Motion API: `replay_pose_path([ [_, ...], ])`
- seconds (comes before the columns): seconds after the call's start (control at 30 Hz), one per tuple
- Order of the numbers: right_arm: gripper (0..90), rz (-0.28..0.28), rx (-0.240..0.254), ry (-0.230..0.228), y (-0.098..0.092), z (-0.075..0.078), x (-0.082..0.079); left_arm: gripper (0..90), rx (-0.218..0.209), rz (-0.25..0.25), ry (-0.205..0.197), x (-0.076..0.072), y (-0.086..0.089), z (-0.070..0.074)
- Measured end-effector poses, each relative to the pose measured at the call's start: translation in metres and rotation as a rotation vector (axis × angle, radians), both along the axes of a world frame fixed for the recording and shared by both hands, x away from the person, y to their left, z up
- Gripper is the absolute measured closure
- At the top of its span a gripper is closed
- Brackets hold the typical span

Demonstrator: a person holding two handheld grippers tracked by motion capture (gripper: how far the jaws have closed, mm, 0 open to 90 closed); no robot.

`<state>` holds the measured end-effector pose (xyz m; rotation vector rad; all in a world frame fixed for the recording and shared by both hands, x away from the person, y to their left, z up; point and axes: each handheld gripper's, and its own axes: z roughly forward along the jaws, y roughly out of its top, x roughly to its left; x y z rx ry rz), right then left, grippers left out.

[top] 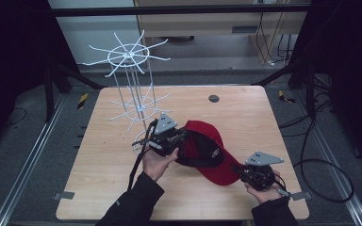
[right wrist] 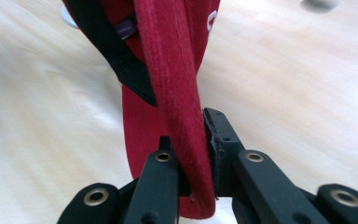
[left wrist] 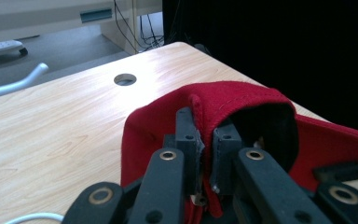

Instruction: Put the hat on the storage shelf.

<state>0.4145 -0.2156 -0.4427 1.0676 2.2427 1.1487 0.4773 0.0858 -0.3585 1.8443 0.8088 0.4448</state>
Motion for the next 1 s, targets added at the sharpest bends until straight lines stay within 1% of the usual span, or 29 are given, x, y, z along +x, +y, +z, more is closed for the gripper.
replay_pose_path([
  [0.03,82.9,-0.023,-0.042,-0.036,0.001,0.005,0.001,84.1,0.004,0.0,-0.004,-0.001,0.0,0.001],
  [0.1,82.6,-0.048,-0.064,-0.078,0.002,0.009,0.002,84.0,0.019,-0.006,-0.007,-0.003,0.002,0.0],
  [0.13,82.3,-0.059,-0.086,-0.109,0.002,0.01,0.003,84.0,0.025,-0.004,-0.004,-0.004,0.003,-0.002],
  [0.17,82.3,-0.059,-0.086,-0.109,0.002,0.01,0.003,83.9,0.025,-0.004,-0.004,-0.004,0.003,-0.002],
  [0.2,82.0,-0.071,-0.107,-0.129,0.004,0.01,0.003,83.9,0.029,-0.006,0.003,-0.004,0.005,-0.005],
  [0.27,81.8,-0.068,-0.134,-0.141,0.007,0.007,0.003,83.9,0.042,-0.007,0.019,-0.006,0.009,-0.011],
  [0.3,81.6,-0.061,-0.129,-0.143,0.009,0.004,0.002,83.9,0.048,-0.009,0.021,-0.007,0.012,-0.015],
  [0.33,81.6,-0.061,-0.129,-0.143,0.009,0.004,0.002,83.9,0.048,-0.01,0.031,-0.008,0.014,-0.019],
  [0.4,80.3,-0.053,-0.117,-0.131,0.01,0.006,0.0,83.9,0.043,-0.008,0.048,-0.011,0.019,-0.026],
  [0.43,79.4,-0.052,-0.105,-0.127,0.01,0.006,-0.001,83.9,0.042,-0.008,0.053,-0.013,0.022,-0.029],
  [0.47,77.1,-0.048,-0.069,-0.106,0.01,0.007,-0.002,83.9,0.043,-0.009,0.061,-0.016,0.025,-0.033],
  [0.5,77.1,-0.048,-0.069,-0.106,0.01,0.007,-0.002,83.9,0.043,-0.009,0.061,-0.016,0.025,-0.033],
  [0.6,67.5,-0.036,-0.007,-0.063,0.01,0.007,-0.005,84.0,0.051,-0.008,0.064,-0.019,0.03,-0.037],
  [0.67,66.8,-0.027,0.014,-0.074,0.01,0.007,-0.008,83.9,0.05,-0.005,0.071,-0.02,0.034,-0.039],
  [0.73,64.3,-0.024,0.037,-0.068,0.01,0.008,-0.01,84.0,0.054,-0.005,0.074,-0.022,0.037,-0.042],
  [0.83,60.7,-0.007,0.066,-0.063,0.012,0.01,-0.012,84.0,0.059,-0.003,0.078,-0.023,0.041,-0.045],
  [0.87,59.6,-0.002,0.073,-0.069,0.013,0.011,-0.013,84.0,0.064,-0.007,0.078,-0.024,0.043,-0.046],
  [0.9,57.0,0.014,0.09,-0.071,0.016,0.015,-0.015,84.0,0.062,-0.005,0.083,-0.025,0.044,-0.047],
  [0.97,56.1,0.019,0.096,-0.078,0.017,0.016,-0.016,84.0,0.05,-0.008,0.088,-0.026,0.046,-0.05],
  [1.0,55.2,0.028,0.111,-0.084,0.018,0.019,-0.017,84.0,0.042,-0.008,0.094,-0.027,0.048,-0.051],
])
